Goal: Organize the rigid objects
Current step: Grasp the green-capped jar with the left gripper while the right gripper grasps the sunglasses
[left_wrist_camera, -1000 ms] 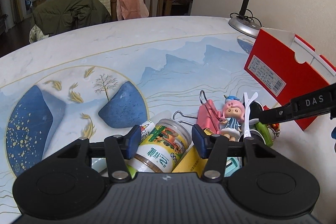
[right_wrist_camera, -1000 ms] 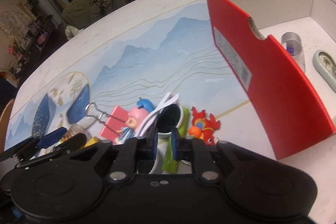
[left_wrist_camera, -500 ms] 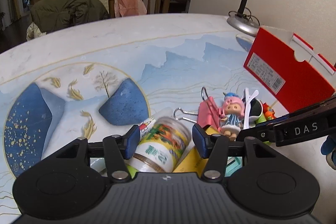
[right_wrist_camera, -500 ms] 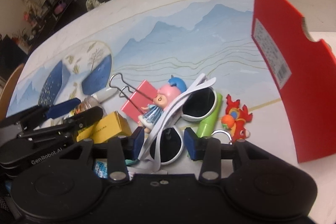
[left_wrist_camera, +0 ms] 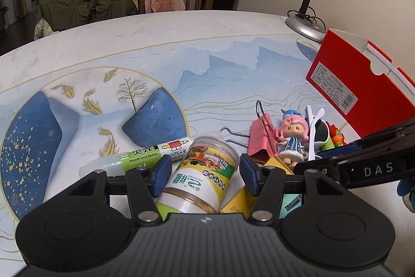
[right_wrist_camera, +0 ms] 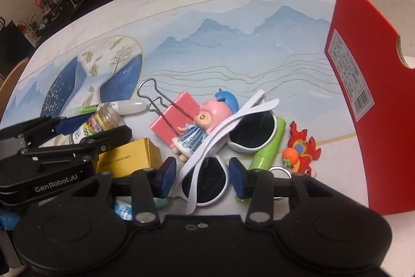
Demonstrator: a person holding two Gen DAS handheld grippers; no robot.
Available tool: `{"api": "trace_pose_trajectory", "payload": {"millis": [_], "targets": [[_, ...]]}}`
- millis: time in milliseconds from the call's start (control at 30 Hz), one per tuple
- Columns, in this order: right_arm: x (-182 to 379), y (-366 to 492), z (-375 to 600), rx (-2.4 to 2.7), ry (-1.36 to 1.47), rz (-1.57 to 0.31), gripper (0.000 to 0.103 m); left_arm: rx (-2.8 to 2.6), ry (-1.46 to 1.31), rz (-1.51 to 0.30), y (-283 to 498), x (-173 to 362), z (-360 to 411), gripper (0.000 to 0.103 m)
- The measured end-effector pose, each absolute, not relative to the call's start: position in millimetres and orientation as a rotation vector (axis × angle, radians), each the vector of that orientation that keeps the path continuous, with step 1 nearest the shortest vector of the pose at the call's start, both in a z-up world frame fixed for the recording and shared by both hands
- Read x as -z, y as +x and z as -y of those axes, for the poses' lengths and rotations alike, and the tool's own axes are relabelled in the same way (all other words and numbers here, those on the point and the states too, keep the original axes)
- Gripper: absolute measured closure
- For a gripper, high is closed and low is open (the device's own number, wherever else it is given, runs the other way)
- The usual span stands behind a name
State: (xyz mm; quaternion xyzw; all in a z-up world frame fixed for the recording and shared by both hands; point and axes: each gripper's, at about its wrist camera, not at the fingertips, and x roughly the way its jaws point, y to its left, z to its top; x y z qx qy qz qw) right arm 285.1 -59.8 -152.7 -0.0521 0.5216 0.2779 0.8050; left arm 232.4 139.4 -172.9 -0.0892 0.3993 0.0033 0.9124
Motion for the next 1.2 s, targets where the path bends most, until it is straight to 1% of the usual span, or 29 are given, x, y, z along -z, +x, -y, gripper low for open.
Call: {"api": "trace_pose_trajectory", "payload": {"millis": [233, 467, 867, 900, 933, 967, 1133, 1200], "targets": [[148, 282, 70, -0.599, -0.076, -1.104, 0.065, -0.017, -0.200, -0.834, 230, 170, -138, 0.054], [140, 283, 83, -0.617, -0.006, -1.108, 0.065, -0.039, -0.255, -0.847, 228, 166, -141, 0.055], [119, 284, 111, -0.653, 0.170, -1.139, 0.066, -0.081, -0.352, -0.834, 215, 141, -145, 0.056], [117, 284, 113, -0.656, 0.178, -1.139, 0.069, -0.080, -0.355, -0.831, 213, 138, -144, 0.056], [116, 284, 116, -0.664, 0.189, -1.144, 0.098, -0.079, -0.359, -0.831, 212, 136, -144, 0.056], [115, 285, 118, -0.673, 0.210, -1.157, 0.101, -0.079, -0.360, -0.833, 211, 135, -143, 0.056], [114, 284, 123, -0.668, 0.188, -1.158, 0.100, -0.102, -0.360, -0.831, 206, 132, -140, 0.056], [114, 285, 123, -0.670, 0.178, -1.158, 0.094, -0.108, -0.356, -0.827, 203, 131, -138, 0.057]]}}
